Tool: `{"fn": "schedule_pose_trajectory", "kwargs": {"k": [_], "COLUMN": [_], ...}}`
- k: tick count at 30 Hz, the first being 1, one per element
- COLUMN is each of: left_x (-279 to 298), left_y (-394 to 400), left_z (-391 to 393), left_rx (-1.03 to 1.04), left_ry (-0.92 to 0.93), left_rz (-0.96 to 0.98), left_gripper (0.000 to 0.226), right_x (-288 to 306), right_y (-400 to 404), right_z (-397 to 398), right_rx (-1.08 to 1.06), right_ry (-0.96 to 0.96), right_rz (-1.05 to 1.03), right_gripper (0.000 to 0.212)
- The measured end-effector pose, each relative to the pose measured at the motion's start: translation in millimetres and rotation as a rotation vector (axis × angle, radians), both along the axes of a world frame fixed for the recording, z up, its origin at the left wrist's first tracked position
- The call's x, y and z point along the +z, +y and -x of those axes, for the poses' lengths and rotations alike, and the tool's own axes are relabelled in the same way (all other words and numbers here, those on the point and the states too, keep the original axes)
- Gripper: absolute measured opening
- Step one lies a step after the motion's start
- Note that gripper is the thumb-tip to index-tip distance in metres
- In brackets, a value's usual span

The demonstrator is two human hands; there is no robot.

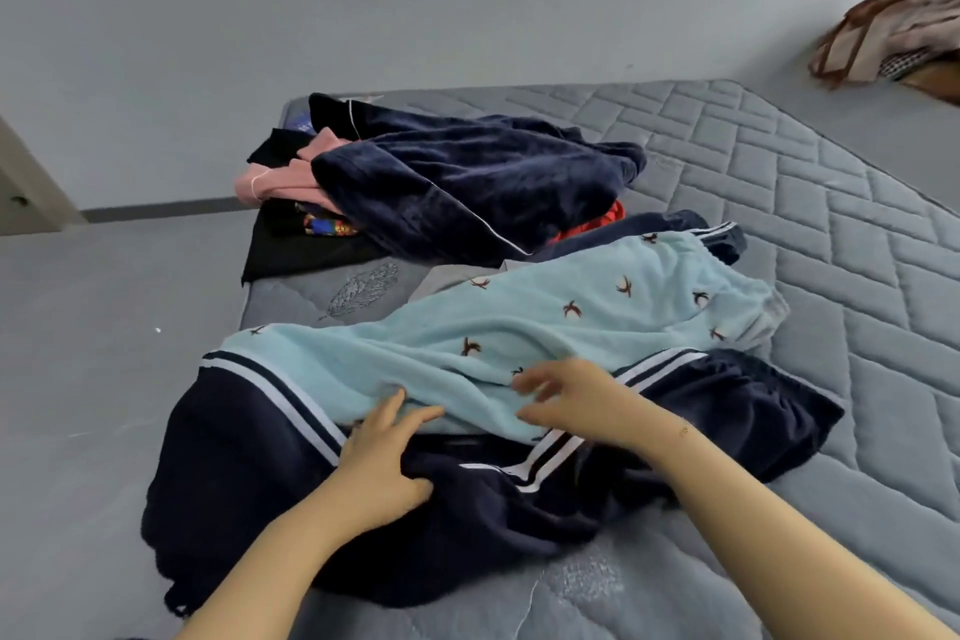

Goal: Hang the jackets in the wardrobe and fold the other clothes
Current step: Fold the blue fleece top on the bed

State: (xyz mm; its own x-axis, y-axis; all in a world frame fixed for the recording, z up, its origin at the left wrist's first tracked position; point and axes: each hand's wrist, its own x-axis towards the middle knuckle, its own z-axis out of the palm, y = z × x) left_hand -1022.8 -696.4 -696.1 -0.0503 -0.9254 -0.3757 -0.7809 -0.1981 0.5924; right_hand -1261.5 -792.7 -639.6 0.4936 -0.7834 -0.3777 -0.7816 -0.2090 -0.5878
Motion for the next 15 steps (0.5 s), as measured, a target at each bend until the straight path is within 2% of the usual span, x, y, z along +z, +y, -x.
{"fn": "schedule_pose_trajectory", "kwargs": {"k": [2,3,4,6,8,9,12,15], "left_x": [1.2,0.8,0.3,1.3,4.2,7.2,27.6,57.2], "left_y": [-3.7,-5.9,-8.1,-12.1,-15.7,-17.6,-23.7,-29.3], "left_z": [0.6,0.9,0.6,0.1,0.3,1.1,5.6,4.1], "left_rx": [0.099,0.150,0.200,0.284,0.318,0.327,0.402,0.443], "left_ry": [0.226,0.313,0.370,0.429,0.443,0.455,0.602,0.770], "left_rz": [0.012,0.028,0.047,0.081,0.119,0.143,0.229,0.303], "left_gripper": [0.073,0.071,0.070,0.073,0.077,0.078,0.079,0.085], "right_x": [-8.6,-16.8,-26.7,-44.4,-45.8,-40.2,-4.5,48.7], "right_y": [-25.7,-35.7,-44.1,-56.0,-65.2,-68.1,-66.3,-47.7], "right_z": [0.1,-1.4,-3.7,-9.2,-15.0,-17.0,-29.2,-66.7], "right_rx": [0.007,0.030,0.033,-0.038,-0.173,-0.247,-0.420,-0.258], "right_ry": [0.225,0.386,0.506,0.563,0.406,0.278,-0.197,-0.611], "right_rz": [0.287,0.312,0.291,0.342,0.440,0.444,0.411,0.273], "right_gripper": [0.076,0.084,0.082,0.047,0.015,0.010,0.017,0.030]}}
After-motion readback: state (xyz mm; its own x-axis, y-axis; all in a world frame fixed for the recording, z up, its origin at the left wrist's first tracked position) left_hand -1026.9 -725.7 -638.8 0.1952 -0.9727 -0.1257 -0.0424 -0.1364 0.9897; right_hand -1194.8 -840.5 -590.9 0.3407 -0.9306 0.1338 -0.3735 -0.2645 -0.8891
